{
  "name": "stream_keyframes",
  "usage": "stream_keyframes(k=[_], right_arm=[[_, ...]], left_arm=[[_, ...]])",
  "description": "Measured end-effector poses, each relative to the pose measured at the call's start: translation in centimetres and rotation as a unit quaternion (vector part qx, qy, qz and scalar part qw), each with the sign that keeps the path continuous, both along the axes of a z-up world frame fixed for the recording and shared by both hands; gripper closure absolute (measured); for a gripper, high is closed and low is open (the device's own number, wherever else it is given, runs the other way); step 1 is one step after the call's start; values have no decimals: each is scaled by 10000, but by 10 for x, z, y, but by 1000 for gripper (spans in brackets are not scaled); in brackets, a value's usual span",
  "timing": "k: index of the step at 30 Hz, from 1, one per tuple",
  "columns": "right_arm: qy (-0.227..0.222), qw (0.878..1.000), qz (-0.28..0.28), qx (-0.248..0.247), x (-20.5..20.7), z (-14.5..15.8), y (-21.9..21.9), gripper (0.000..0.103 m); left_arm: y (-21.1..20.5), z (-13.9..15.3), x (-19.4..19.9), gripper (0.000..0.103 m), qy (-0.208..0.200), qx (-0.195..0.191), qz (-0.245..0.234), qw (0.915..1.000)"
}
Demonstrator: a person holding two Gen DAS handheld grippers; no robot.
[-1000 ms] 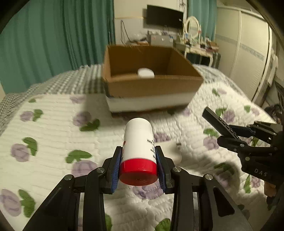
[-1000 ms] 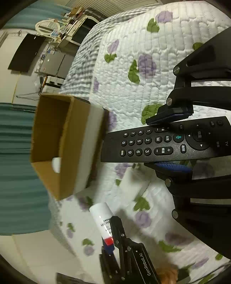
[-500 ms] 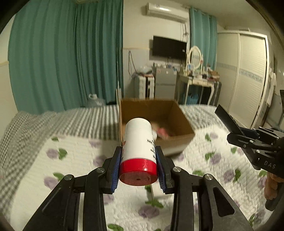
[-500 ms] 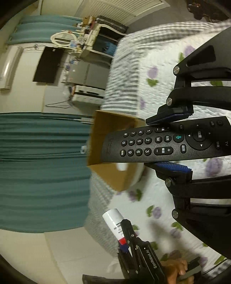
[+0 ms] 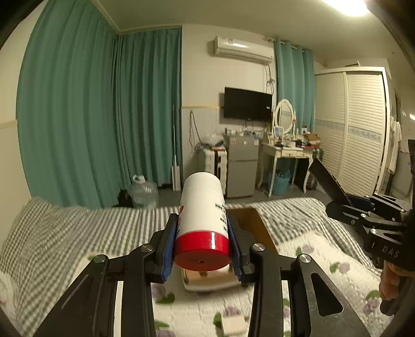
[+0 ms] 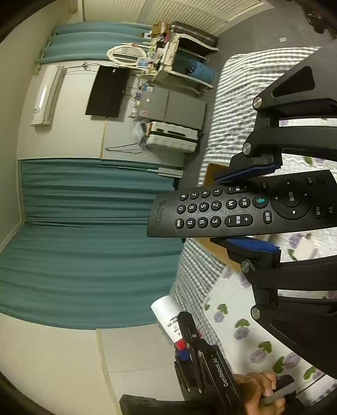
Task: Organize rigid objects
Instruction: 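Lift and carry the tube and remote over the box with both tools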
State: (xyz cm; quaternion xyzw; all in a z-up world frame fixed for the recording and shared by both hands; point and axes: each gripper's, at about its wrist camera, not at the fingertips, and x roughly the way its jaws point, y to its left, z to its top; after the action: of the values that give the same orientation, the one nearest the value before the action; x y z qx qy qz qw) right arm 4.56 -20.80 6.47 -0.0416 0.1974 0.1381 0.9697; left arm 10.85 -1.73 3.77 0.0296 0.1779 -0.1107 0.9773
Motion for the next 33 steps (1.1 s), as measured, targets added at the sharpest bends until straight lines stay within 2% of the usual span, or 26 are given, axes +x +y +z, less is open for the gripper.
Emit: stream_keyframes(k=[8, 15, 23, 33], right_arm=[[-415, 9991, -84, 93, 33, 20, 3, 65], [-519, 9985, -149, 64, 76, 13, 6, 65], [-238, 9995, -145, 141, 136, -25, 6, 65], [400, 9992, 66, 3, 198, -98, 21, 65]], left_arm=[[-15, 5, 33, 67, -180, 56, -28, 9998], [-24, -12, 79, 67, -87, 22, -82, 9999], [-26, -53, 132, 67, 332, 13, -98, 9994], [-40, -112, 181, 67, 894, 160, -137, 9958]])
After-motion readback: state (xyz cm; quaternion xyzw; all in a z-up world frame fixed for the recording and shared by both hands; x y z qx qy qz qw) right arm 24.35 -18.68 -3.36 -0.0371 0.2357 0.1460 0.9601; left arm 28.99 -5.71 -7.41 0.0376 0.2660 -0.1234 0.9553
